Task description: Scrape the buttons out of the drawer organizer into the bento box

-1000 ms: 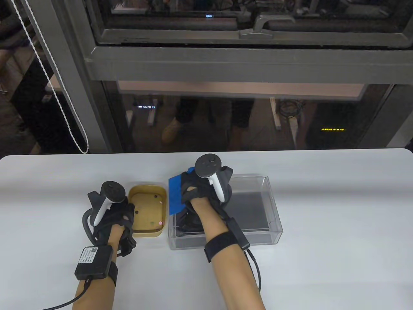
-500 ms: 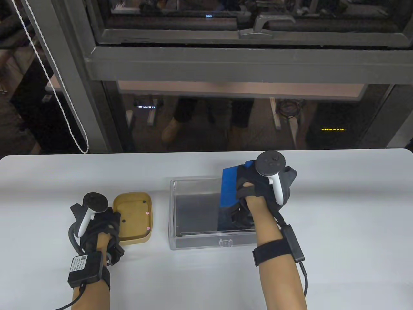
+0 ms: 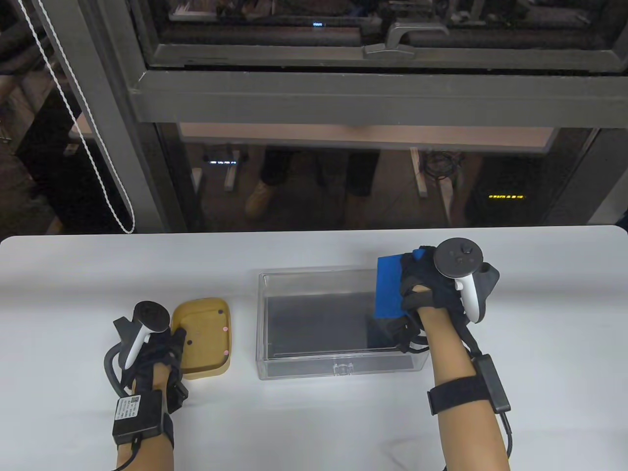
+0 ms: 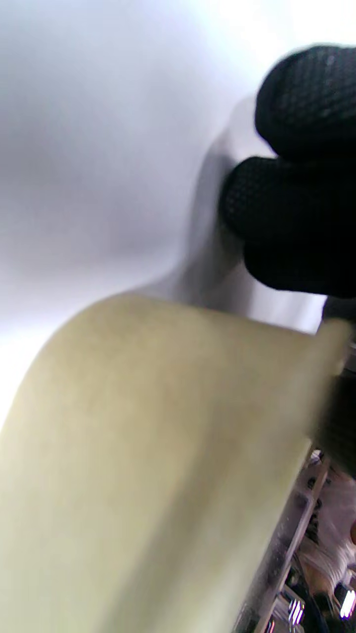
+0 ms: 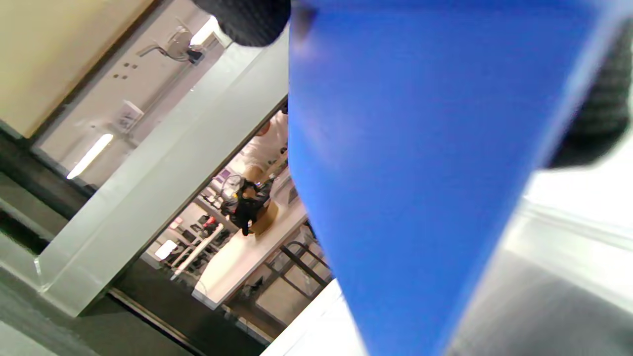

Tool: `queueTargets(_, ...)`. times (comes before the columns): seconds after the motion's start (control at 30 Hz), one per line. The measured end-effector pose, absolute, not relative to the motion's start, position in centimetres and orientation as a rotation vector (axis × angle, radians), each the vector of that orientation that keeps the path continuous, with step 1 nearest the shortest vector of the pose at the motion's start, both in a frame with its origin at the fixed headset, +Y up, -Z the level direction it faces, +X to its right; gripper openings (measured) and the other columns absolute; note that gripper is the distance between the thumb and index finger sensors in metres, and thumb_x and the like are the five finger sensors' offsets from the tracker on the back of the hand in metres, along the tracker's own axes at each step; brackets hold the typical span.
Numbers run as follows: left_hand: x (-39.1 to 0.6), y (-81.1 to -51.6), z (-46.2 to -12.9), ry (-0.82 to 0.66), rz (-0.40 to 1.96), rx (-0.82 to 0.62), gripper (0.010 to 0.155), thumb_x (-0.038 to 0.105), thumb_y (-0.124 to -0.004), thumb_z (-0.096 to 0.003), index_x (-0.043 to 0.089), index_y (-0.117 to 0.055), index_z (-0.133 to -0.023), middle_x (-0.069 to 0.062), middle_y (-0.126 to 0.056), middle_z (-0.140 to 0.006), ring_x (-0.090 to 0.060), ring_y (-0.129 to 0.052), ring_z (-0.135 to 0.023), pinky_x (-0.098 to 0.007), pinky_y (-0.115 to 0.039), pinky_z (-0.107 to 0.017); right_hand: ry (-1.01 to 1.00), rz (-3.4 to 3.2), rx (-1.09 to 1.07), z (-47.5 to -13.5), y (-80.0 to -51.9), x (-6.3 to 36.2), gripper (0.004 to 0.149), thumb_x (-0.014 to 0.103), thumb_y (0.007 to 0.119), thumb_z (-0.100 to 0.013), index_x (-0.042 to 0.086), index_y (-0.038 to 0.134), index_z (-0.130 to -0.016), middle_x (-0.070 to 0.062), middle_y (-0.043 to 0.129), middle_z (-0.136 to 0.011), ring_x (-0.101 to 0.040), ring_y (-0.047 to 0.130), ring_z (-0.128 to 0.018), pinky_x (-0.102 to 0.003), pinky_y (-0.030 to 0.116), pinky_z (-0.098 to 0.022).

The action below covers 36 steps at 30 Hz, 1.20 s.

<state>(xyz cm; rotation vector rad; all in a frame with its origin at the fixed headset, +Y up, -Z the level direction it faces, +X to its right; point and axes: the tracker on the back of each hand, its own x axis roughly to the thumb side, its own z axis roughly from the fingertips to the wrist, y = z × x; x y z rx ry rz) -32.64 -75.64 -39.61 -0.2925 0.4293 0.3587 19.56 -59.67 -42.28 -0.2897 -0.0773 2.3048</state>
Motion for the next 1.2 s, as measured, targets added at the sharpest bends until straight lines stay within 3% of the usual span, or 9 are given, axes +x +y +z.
queueTargets(0.2,-30.4,-72.1,-37.7,0.308,0.277,-0.201,0.075,0.052,-0.065,-0.0556,0.02,-0.03,-0.113,-0.019,-0.055,-0.116,-0.045,-0.064,-0.102,-0.067,-0.064,-0.067,-0.134,2.374,-0.138,-42.4,-59.3,20.3,0.065,0.03,0.063,-0.053,-0.003,0.036,-0.103,-0.025,0.07,-0.085,-0.05,0.093,-0.057,-0.06,0.089,-0.04)
queueTargets(0.33,-28.0,-69.6,-35.8,0.183,0.253,-0.145,0.076,0.053,-0.065,-0.0555,0.022,-0.026,-0.114,-0.018,-0.043,-0.121,-0.046,-0.051,-0.108,-0.07,-0.055,-0.071,-0.168,2.464,0.018,-42.5,-59.5,20.4,0.066,0.025,0.067,-0.052,-0.002,0.036,-0.104,-0.027,0.067,-0.092,-0.058,0.085,-0.072,-0.073,0.075,-0.052)
queueTargets(0.43,-26.2,-67.8,-34.4,0.109,0.249,-0.104,0.078,0.054,-0.064,-0.0557,0.022,-0.023,-0.114,-0.018,-0.035,-0.123,-0.047,-0.043,-0.11,-0.072,-0.05,-0.072,-0.21,2.522,0.08,-42.5,-59.6,20.3,0.067,0.022,0.07,-0.051,-0.001,0.036,-0.104,-0.027,0.066,-0.096,-0.061,0.08,-0.079,-0.076,0.068,-0.056)
queueTargets(0.77,-19.8,-64.7,-29.5,-0.106,0.266,-0.088,0.084,0.059,-0.06,-0.0567,0.026,-0.007,-0.112,-0.016,-0.005,-0.122,-0.048,-0.016,-0.111,-0.076,-0.032,-0.074,-0.288,2.777,0.285,-42.9,-60.9,20.0,0.073,0.012,0.081,-0.044,0.006,0.04,-0.104,-0.02,0.066,-0.101,-0.058,0.073,-0.091,-0.072,0.065,-0.062)
queueTargets(1.2,-14.6,-67.5,-25.6,-0.239,0.178,-0.181,0.085,0.062,-0.058,-0.0569,0.029,0.0,-0.11,-0.014,0.008,-0.118,-0.047,0.0,-0.107,-0.078,-0.017,-0.071,-0.452,3.096,0.357,-45.2,-63.7,22.1,0.072,0.017,0.096,-0.035,0.021,0.06,-0.097,-0.002,0.082,-0.094,-0.044,0.083,-0.09,-0.061,0.08,-0.061)
